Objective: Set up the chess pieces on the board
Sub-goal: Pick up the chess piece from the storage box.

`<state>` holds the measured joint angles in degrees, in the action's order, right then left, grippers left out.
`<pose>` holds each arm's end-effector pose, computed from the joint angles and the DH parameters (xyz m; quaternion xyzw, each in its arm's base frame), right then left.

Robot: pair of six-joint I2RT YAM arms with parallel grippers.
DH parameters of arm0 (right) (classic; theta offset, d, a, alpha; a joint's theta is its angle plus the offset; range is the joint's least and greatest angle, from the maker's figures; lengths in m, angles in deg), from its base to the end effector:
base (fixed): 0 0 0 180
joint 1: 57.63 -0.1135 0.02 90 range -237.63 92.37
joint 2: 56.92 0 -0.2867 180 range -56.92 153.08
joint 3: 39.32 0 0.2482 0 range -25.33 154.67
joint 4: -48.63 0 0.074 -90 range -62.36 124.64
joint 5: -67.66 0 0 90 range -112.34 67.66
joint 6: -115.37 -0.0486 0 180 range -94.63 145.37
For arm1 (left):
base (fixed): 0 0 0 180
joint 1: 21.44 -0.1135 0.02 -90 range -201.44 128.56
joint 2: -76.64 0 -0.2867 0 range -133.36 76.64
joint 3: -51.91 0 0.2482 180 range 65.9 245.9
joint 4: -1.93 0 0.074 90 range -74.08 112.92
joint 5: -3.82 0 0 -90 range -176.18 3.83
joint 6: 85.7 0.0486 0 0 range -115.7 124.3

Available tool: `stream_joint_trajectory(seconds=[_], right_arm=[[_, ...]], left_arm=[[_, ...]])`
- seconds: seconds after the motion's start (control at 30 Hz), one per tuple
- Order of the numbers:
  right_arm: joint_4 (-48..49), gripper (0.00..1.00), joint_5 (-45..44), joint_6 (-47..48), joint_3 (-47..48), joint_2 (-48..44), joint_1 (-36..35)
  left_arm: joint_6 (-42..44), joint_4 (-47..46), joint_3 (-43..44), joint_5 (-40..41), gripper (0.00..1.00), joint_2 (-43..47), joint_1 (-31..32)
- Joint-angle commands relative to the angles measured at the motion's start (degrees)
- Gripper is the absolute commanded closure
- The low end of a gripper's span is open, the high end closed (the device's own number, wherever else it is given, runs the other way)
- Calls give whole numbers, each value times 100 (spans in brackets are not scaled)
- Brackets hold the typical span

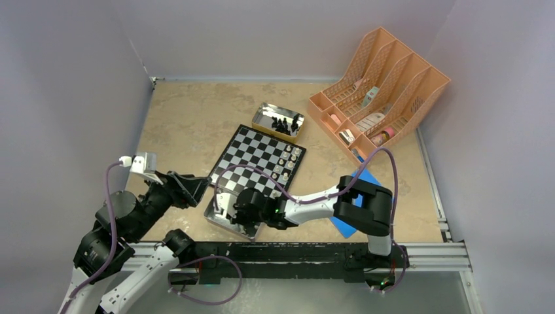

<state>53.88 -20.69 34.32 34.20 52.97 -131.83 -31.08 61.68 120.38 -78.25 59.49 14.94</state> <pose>0.1136 0.4068 0.1726 -0.5831 0.6467 0.2755 0.4072 0.0217 -0.0076 0.3739 -0.0386 0.7557 -0.3395 0.5587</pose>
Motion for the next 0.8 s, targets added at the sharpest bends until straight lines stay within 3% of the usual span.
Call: stream_joint_trajectory(seconds=[0.0, 0.47, 0.77], right_arm=[[276, 89, -462, -190, -159, -495, 1], [536, 92, -679, -406, -473, -976, 1], [645, 92, -688, -1050, -976, -2057, 201]], left_arm=[[-208, -43, -90, 107, 37, 107, -34], [-725, -7, -502, 15, 45, 94, -29], [-1515, -73, -1049, -579, 52, -502, -33]])
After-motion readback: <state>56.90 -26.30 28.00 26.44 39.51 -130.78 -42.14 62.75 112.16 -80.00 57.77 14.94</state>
